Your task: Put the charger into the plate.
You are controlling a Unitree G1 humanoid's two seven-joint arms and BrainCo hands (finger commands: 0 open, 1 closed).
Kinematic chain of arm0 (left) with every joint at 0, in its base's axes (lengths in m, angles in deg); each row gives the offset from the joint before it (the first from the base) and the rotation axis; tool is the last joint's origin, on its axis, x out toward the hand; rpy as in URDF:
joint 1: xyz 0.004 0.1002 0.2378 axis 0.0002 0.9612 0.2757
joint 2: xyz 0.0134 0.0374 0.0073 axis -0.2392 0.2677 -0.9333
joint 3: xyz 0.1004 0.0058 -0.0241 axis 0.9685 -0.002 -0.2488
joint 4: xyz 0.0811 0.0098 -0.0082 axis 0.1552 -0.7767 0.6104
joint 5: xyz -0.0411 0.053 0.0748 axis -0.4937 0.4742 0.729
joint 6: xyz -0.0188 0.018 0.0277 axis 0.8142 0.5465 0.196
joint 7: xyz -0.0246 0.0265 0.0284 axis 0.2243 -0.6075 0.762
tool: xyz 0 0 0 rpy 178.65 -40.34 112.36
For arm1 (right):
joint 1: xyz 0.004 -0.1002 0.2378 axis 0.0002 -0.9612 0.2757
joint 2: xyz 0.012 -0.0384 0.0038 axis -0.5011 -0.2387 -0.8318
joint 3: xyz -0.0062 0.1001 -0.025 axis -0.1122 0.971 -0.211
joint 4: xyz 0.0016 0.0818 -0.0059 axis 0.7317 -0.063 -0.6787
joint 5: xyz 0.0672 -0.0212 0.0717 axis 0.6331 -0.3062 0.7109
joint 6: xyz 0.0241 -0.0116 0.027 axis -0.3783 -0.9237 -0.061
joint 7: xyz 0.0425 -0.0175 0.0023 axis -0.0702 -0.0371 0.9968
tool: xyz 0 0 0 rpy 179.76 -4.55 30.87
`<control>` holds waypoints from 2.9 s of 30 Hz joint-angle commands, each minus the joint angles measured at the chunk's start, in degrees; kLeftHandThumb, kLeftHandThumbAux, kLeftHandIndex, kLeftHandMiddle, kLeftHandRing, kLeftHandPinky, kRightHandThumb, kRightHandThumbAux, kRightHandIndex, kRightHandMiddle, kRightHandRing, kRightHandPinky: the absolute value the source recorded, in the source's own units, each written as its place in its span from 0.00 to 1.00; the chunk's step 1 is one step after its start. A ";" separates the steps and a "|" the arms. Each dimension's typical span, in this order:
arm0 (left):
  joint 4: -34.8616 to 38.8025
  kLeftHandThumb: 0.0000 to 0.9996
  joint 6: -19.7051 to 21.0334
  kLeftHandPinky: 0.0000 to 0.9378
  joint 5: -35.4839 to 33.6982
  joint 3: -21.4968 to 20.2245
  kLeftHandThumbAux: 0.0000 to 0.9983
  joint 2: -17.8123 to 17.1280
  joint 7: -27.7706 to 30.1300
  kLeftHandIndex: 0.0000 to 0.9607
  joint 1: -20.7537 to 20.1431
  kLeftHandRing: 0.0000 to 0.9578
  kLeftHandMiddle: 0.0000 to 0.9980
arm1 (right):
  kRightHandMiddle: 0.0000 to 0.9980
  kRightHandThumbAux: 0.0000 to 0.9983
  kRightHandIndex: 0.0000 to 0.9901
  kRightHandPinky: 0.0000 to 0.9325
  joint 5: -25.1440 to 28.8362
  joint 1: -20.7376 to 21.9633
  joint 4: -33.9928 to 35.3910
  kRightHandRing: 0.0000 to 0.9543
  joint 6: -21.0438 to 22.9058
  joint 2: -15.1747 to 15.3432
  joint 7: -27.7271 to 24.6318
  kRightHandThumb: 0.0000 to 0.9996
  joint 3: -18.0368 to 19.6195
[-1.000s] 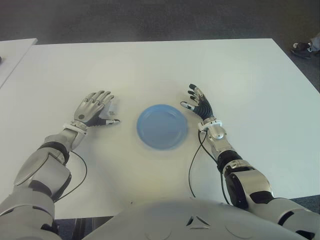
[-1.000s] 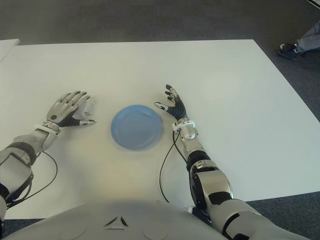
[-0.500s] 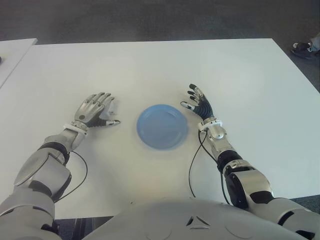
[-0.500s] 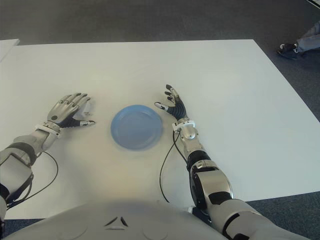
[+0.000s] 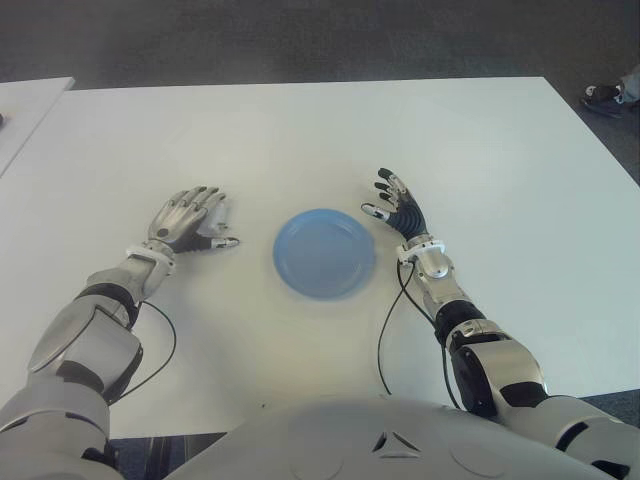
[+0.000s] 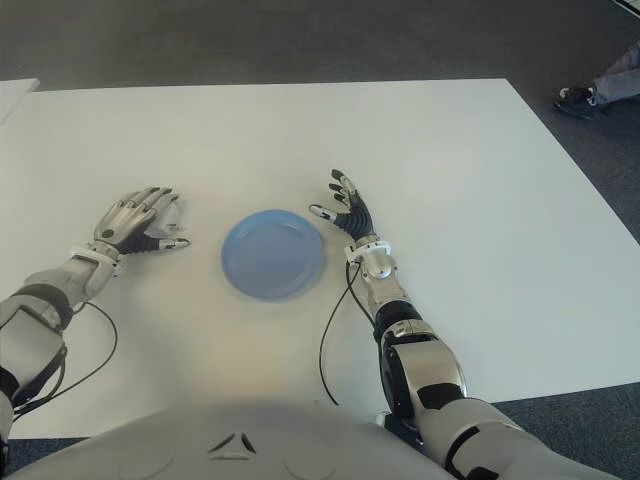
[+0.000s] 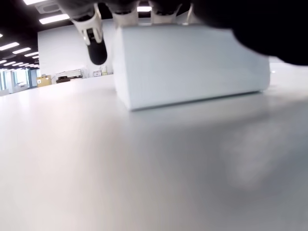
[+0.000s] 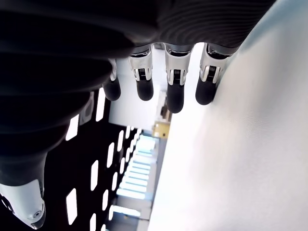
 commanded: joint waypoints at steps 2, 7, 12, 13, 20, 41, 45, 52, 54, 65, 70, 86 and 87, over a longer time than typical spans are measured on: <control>-0.63 0.41 0.81 0.12 -0.33 -0.25 0.13 0.71 4.37 0.00 1.09 0.00 0.00 | 0.09 0.63 0.00 0.18 -0.05 -4.65 -2.61 0.13 3.26 -0.36 -1.56 0.12 -0.35; -0.59 0.41 0.99 0.11 -0.48 -0.28 0.13 0.71 4.90 0.00 1.21 0.00 0.00 | 0.10 0.62 0.00 0.19 0.03 -4.97 -2.30 0.13 2.88 -0.26 -1.87 0.13 -0.31; -0.94 0.40 1.86 0.09 -0.70 -0.30 0.14 1.00 6.33 0.00 1.07 0.00 0.00 | 0.10 0.62 0.00 0.19 0.07 -5.22 -2.07 0.14 2.71 -0.14 -2.21 0.13 -0.28; -0.95 0.40 1.98 0.09 -0.77 -0.31 0.14 1.03 6.58 0.00 1.04 0.00 0.00 | 0.10 0.62 0.00 0.19 0.08 -5.27 -2.03 0.14 2.69 -0.11 -2.28 0.13 -0.27; -1.03 0.40 2.57 0.12 -1.49 -1.05 0.14 1.36 7.97 0.00 0.99 0.00 0.00 | 0.11 0.63 0.00 0.19 0.21 -5.76 -1.60 0.15 2.38 0.11 -2.73 0.13 -0.16; -0.61 0.45 2.15 0.17 -1.47 -1.76 0.14 1.98 3.17 0.00 1.83 0.06 0.02 | 0.12 0.65 0.00 0.21 0.24 -6.77 -0.90 0.16 1.59 0.33 -3.45 0.15 0.17; -0.50 0.45 2.90 0.18 -0.38 -0.84 0.13 1.88 0.11 0.00 1.81 0.10 0.06 | 0.12 0.65 0.00 0.21 0.37 -7.00 -0.76 0.16 1.45 0.18 -3.69 0.15 0.37; -0.54 0.47 3.03 0.19 0.07 -0.68 0.12 1.87 -3.42 0.00 2.10 0.13 0.09 | 0.12 0.66 0.00 0.21 0.15 -7.17 -0.68 0.16 0.81 0.09 -3.40 0.16 0.50; -0.59 0.48 2.89 0.19 0.17 -0.71 0.12 1.83 -4.20 0.00 2.24 0.14 0.09 | 0.12 0.66 0.00 0.21 0.12 -7.18 -0.68 0.16 0.70 0.10 -3.37 0.16 0.50; -0.93 0.48 2.84 0.20 0.45 -0.98 0.13 1.95 -6.94 0.00 2.91 0.15 0.12 | 0.13 0.65 0.00 0.21 -0.11 -7.19 -0.80 0.17 0.53 0.19 -3.23 0.15 0.43; -0.87 0.51 2.49 0.22 0.52 -0.96 0.14 1.91 -8.04 0.06 3.13 0.18 0.16 | 0.13 0.65 0.00 0.21 -0.20 -7.27 -0.73 0.17 0.61 0.18 -3.14 0.15 0.38; -1.41 0.21 7.92 0.96 3.31 0.70 0.33 3.20 -24.36 0.83 3.39 0.90 0.88 | 0.15 0.64 0.01 0.25 -0.28 -7.20 -0.84 0.20 0.79 0.16 -2.91 0.15 0.36; -1.42 0.20 7.49 0.97 3.13 0.60 0.34 3.14 -24.53 0.84 3.39 0.91 0.89 | 0.15 0.64 0.01 0.25 -0.35 -7.18 -0.85 0.20 0.81 0.16 -2.84 0.15 0.33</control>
